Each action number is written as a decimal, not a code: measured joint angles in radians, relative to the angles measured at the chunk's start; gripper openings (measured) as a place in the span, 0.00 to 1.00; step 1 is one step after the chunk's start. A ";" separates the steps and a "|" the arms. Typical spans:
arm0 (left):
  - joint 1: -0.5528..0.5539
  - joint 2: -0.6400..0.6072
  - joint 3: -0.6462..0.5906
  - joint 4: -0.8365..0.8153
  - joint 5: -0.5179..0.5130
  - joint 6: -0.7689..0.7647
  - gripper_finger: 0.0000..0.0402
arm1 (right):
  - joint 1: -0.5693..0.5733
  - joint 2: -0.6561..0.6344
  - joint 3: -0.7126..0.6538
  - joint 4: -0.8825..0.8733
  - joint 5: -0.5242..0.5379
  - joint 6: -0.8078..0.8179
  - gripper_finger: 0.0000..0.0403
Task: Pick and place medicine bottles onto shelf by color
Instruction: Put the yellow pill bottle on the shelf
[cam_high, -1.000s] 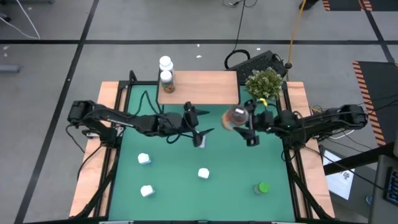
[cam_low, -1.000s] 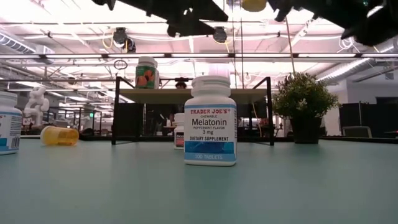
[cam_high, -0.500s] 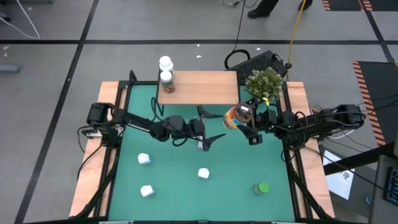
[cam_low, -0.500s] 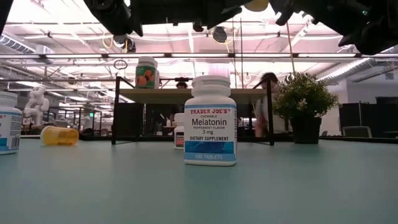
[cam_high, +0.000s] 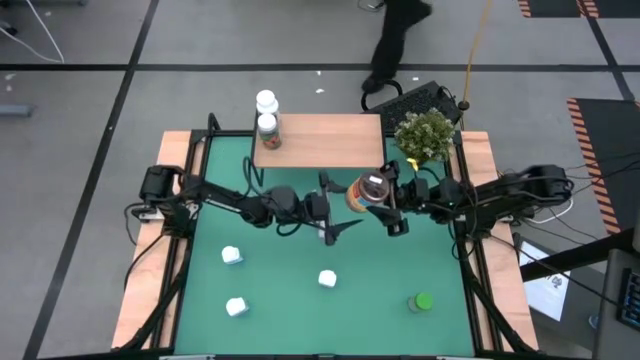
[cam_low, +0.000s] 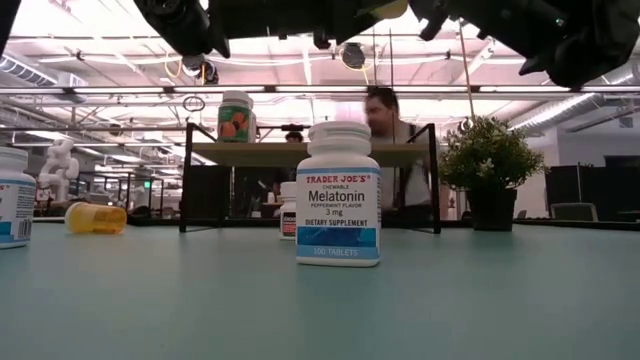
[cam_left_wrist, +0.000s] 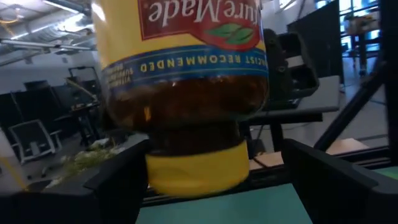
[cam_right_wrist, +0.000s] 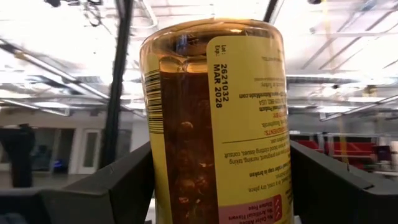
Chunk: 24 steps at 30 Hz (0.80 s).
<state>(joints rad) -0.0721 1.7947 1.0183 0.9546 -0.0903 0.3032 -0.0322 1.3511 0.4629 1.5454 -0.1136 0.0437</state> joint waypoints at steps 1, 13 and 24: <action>-0.003 0.000 0.000 0.001 -0.003 0.007 0.88 | 0.000 0.004 0.005 -0.002 -0.011 0.002 0.77; -0.006 -0.001 0.000 -0.001 -0.041 0.011 0.61 | 0.000 0.009 0.002 -0.017 -0.029 0.001 0.77; -0.010 -0.094 0.000 -0.268 -0.137 0.002 0.56 | -0.010 -0.026 0.003 -0.191 -0.050 -0.030 0.80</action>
<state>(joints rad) -0.0822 1.7004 1.0181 0.6862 -0.2275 0.3050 -0.0425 1.3250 0.4656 1.3547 -0.1635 0.0139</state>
